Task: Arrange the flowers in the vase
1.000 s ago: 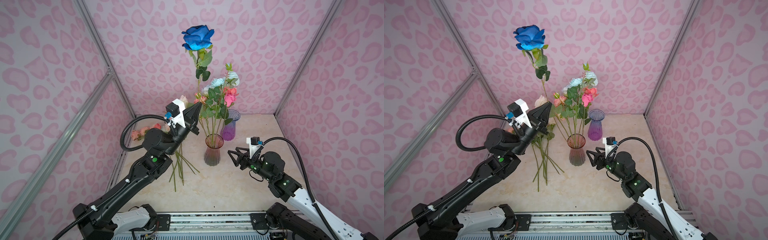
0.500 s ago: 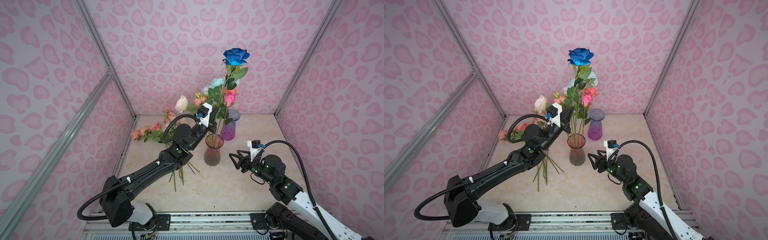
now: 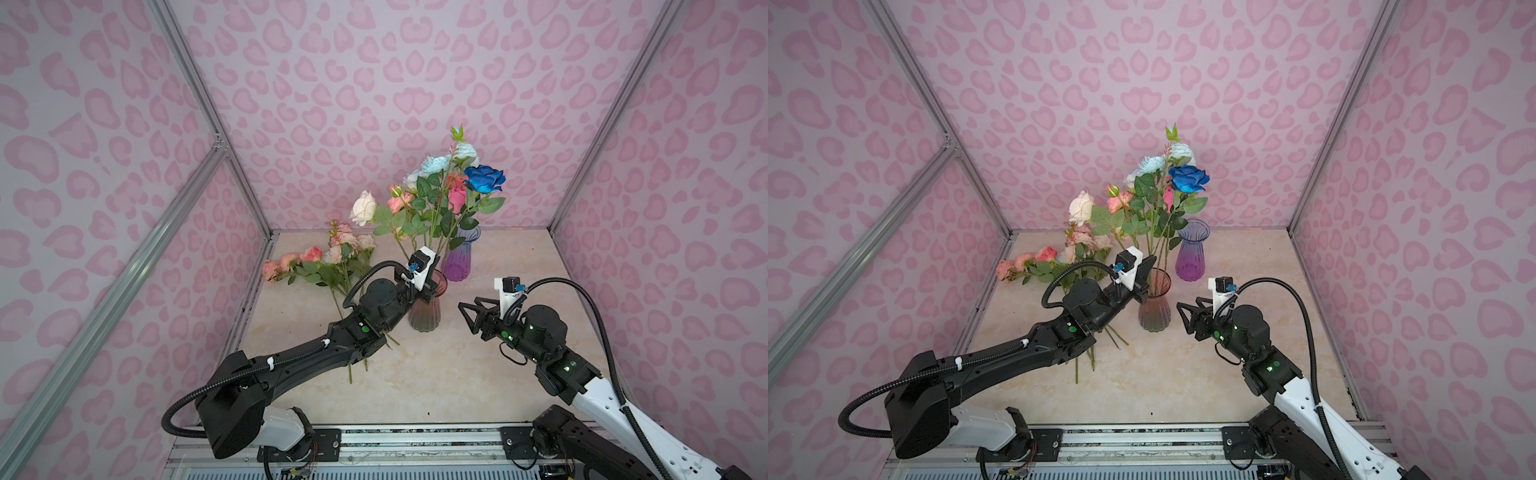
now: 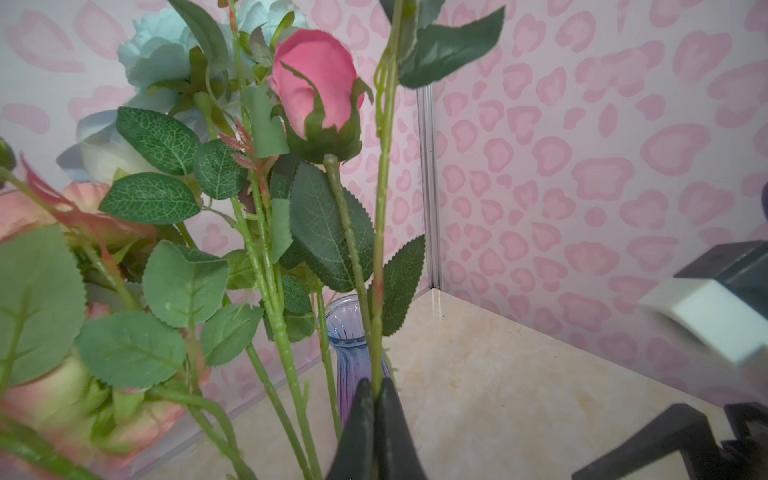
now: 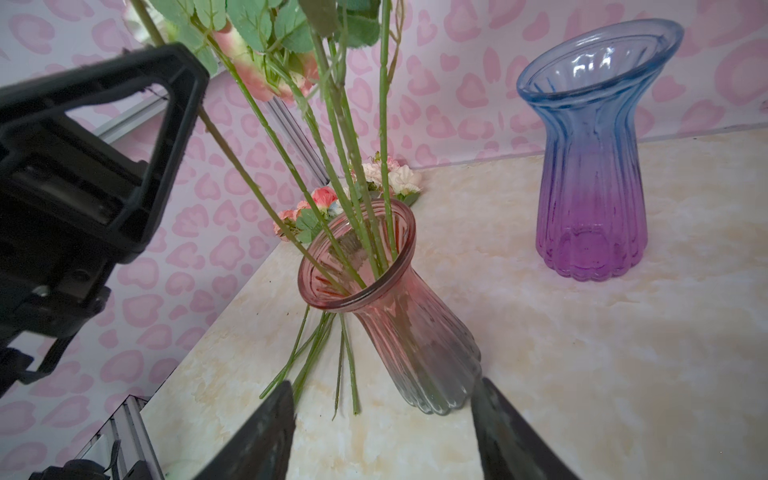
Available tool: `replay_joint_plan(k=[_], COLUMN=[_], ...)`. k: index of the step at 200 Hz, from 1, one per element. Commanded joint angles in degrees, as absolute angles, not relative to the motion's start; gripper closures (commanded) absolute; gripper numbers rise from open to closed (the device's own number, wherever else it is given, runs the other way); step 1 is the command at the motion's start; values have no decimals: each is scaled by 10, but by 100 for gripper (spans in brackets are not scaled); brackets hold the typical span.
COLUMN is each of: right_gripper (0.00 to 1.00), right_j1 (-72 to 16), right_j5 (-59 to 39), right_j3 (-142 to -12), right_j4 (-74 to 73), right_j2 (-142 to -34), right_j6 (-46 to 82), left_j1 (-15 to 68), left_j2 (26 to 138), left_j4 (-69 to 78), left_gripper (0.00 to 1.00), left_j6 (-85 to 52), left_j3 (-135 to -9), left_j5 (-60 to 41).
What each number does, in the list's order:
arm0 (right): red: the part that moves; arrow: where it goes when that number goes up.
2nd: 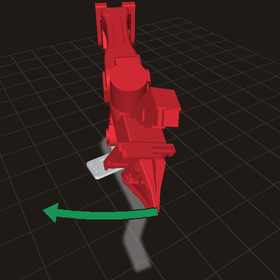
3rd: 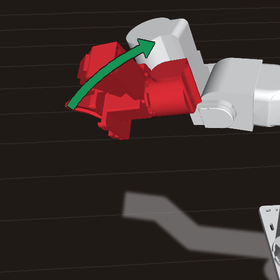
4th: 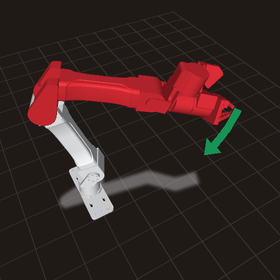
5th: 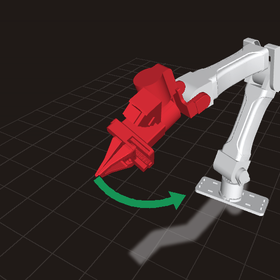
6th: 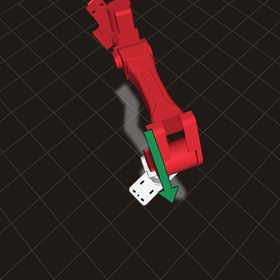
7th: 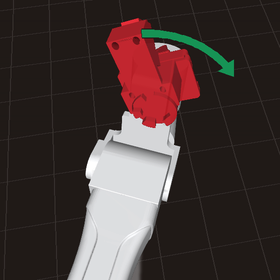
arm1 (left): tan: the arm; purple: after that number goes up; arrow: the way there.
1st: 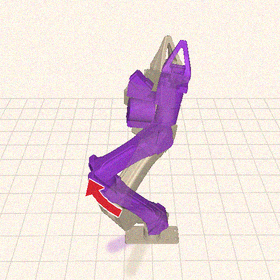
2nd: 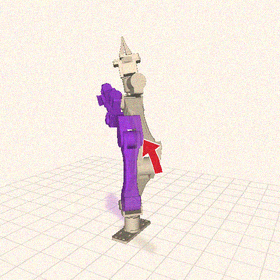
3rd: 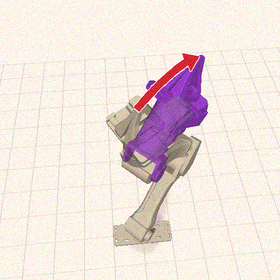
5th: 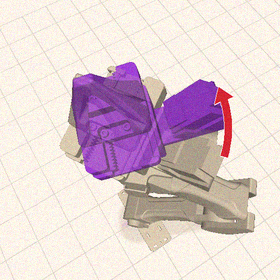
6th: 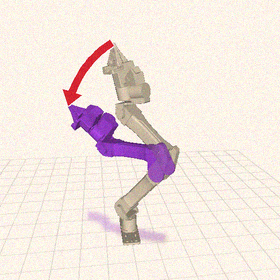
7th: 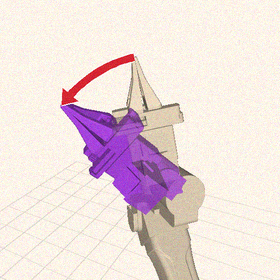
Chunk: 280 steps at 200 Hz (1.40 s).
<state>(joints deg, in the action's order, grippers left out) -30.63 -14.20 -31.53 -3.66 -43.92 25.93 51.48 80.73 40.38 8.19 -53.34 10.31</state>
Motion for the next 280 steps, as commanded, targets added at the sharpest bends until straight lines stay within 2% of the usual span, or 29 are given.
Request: replay_joint_plan(k=[1,112,138,145,168,249,255,262,280], right_gripper=[32,31,31,31,31,31,31,31,31], right_j1=[-307,-307,-307,-307,-307,-307,-307,-307,-307], right_j5=[-149,-146,-145,-145,-146,-156,-156,-157,-157], right_j3=[-325,-331,-331,-331,-331,-344,-344,-345,-346], right_j4=[-57,-47,-47,-46,-50,-56,-57,-56,-56], right_j2=[-445,-443,-441,-442,-445,-467,-467,-469,-471], right_j6=[260,264,266,266,268,265,264,264,264], left_j1=[516,521,521,521,521,521,521,521,522], left_j2=[811,784,761,752,724,646,641,635,616], left_j4=[417,342,315,311,290,227,224,221,205], left_gripper=[95,74,65,57,51,44,41,28,25], left_j6=[81,32,8,5,-2,8,7,6,0], left_j3=[-527,-518,-515,-511,-496,-452,-448,-443,-434], left_j5=[138,119,160,172,196,194,193,191,191])
